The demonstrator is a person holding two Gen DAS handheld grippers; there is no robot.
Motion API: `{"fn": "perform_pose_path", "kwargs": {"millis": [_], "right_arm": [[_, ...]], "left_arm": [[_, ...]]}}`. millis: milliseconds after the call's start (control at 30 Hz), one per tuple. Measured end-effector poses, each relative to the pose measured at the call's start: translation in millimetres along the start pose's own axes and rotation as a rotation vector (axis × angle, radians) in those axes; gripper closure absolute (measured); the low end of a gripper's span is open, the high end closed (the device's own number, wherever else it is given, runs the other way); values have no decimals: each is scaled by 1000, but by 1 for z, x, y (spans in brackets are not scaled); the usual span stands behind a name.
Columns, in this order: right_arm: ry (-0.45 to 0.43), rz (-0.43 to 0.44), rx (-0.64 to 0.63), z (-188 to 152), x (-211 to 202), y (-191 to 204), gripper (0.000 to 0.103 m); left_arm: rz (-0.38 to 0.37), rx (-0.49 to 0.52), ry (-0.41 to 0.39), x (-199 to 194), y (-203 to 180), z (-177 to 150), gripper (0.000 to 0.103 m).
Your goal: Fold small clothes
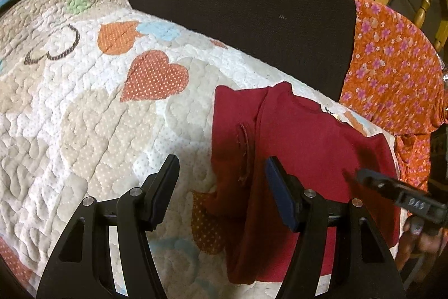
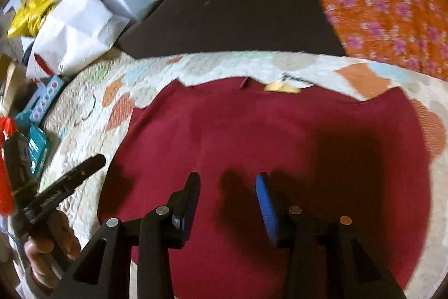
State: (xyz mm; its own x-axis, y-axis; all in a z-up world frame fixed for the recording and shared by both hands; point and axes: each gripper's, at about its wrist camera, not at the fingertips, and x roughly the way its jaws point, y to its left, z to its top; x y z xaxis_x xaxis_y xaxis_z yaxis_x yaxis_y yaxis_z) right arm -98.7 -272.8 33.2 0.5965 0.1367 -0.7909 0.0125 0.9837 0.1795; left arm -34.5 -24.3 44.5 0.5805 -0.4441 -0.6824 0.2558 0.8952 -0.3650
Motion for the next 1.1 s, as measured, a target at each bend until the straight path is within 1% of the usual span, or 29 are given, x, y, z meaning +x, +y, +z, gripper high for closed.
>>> {"fn": "perform_pose_path", "kwargs": {"millis": [167,233,300,367,433,533,600,667,733,867,1000,1067,1100], "right_arm": [[3,-22,5,-1,16,5,63],[4,-48,2,-1,22,2,63],[19,-51,-1,-1,29,-1,62],[19,-49,-3,1,25,-1,62],[18,-19,15,6,22,1,62],[7,61,35,17,19,10,59],[10,114,56,27,23,18,57],[22,154,76,36,28,26,56],[41,180,67,46,37,40,54],[108,175,-5,65,64,74,51],[180,141,-60,80,98,104,48],[232,114,-101,84,115,118,44],[266,89,-137,85,124,126,41]], "left_arm": [[-16,-23,29,8,1,0,39],[-25,-17,35,11,0,-1,39],[-27,-5,52,15,-4,-2,39],[-24,7,74,21,-7,-5,39],[-36,7,89,25,-9,-6,39],[-70,-19,122,33,-9,-8,39],[-85,-50,140,37,-5,-9,35],[-106,-90,130,38,-2,-10,33],[-108,-93,130,37,-2,-9,33],[-109,-101,131,35,-1,-11,33],[-116,-121,128,34,2,-11,33],[-114,-127,125,31,7,-15,33],[-112,-139,122,31,9,-16,33]]}}
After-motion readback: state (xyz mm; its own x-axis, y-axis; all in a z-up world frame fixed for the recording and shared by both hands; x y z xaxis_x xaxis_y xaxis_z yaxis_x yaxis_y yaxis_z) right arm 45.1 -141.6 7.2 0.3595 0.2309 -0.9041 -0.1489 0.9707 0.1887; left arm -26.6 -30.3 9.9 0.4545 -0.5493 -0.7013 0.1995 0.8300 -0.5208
